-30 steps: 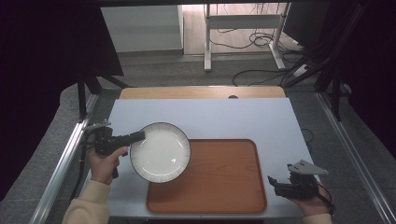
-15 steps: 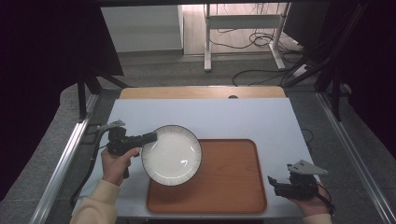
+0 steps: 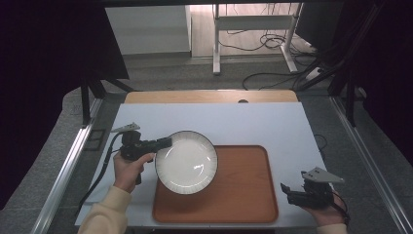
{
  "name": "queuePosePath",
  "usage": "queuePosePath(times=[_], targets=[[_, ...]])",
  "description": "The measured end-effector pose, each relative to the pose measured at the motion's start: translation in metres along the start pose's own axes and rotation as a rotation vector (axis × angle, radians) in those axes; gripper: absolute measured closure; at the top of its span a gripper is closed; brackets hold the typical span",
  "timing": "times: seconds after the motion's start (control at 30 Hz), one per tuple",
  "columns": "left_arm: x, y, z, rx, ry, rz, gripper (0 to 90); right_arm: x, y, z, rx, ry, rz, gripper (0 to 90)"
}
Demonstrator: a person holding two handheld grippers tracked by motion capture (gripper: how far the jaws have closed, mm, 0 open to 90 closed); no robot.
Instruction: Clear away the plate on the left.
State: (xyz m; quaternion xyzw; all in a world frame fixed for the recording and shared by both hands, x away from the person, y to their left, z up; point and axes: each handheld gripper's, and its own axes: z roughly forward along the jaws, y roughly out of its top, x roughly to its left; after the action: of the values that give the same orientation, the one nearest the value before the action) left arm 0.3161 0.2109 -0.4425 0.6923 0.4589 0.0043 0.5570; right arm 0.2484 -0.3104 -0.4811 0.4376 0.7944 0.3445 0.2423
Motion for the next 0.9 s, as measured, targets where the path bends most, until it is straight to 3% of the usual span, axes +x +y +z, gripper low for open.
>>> queuePosePath(times=[0.47, 0.9], targets=[[-0.011, 0.005, 0.032, 0.024, -0.051, 0.003, 81.1, -0.002, -0.002, 0.000, 0.003, -0.002, 0.007, 15.7], [-0.016, 0.004, 0.047, 0.042, -0.071, 0.012, 81.1, -0.002, -0.002, 0.001, 0.008, -0.006, 0.010, 15.7]])
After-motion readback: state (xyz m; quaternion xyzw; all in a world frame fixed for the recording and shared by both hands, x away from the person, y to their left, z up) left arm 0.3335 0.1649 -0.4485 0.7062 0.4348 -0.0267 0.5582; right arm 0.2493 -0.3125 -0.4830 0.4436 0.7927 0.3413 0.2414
